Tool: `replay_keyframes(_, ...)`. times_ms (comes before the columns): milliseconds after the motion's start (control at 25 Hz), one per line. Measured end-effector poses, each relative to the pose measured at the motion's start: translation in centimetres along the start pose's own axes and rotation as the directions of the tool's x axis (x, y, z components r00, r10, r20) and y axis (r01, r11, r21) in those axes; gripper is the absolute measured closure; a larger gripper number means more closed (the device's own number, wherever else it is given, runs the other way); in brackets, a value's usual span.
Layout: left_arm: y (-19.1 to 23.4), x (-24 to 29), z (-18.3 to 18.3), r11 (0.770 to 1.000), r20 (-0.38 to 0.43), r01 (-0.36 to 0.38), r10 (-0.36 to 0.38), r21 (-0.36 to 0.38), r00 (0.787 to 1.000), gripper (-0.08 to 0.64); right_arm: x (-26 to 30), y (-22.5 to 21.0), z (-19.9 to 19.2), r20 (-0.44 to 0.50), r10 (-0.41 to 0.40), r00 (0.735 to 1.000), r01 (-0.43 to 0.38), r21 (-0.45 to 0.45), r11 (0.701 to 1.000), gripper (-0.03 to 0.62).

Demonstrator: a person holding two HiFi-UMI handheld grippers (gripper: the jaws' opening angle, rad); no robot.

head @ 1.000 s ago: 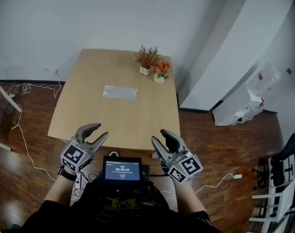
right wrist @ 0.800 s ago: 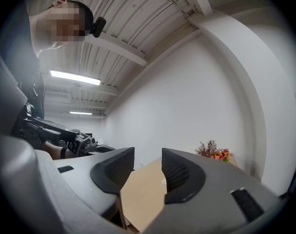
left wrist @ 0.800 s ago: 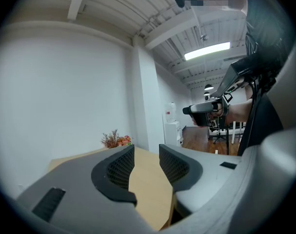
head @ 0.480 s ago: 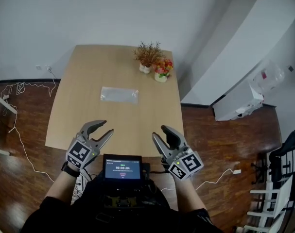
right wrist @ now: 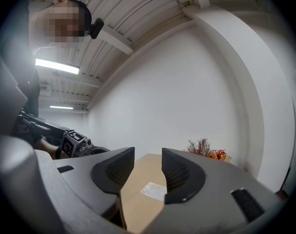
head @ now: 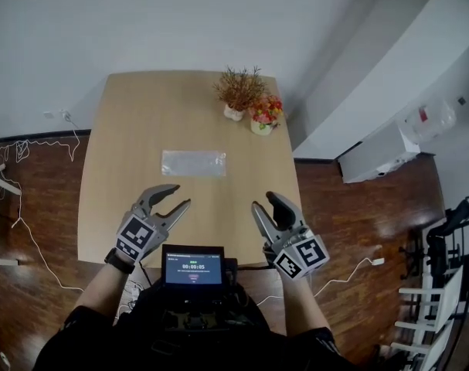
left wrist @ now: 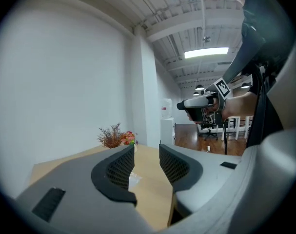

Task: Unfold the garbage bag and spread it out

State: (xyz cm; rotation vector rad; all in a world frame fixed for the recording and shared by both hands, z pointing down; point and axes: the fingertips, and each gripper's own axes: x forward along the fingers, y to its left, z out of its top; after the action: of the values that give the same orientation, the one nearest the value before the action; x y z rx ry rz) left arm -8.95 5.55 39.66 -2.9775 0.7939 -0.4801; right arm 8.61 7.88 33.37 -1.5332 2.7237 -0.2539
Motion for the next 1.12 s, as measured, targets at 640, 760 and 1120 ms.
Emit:
replay_keyframes(640, 3.6, 9.4, -7.5, 0.995, -0.166, 0.103, -0.102, -0.003, 0.981, 0.382, 6.5, -2.1, -2.8, -0.084, -0.037, 0.996, 0.035, -0.018, 0.999, 0.4)
replay_keyframes(760, 3.8, 12.0, -9.9, 0.995, -0.211, 0.099, -0.103, -0.031, 0.972, 0.382, 7.7, -3.4, -4.1, -0.111, -0.035, 0.993, 0.033, -0.018, 0.999, 0.4)
replay_keyframes(1120, 2.9, 19.2, -16.4, 0.99, -0.39, 0.143, -0.128, 0.01, 0.912, 0.383, 11.4, -6.5, -7.6, -0.162, 0.001, 0.987, 0.009, 0.059, 0.998, 0.4)
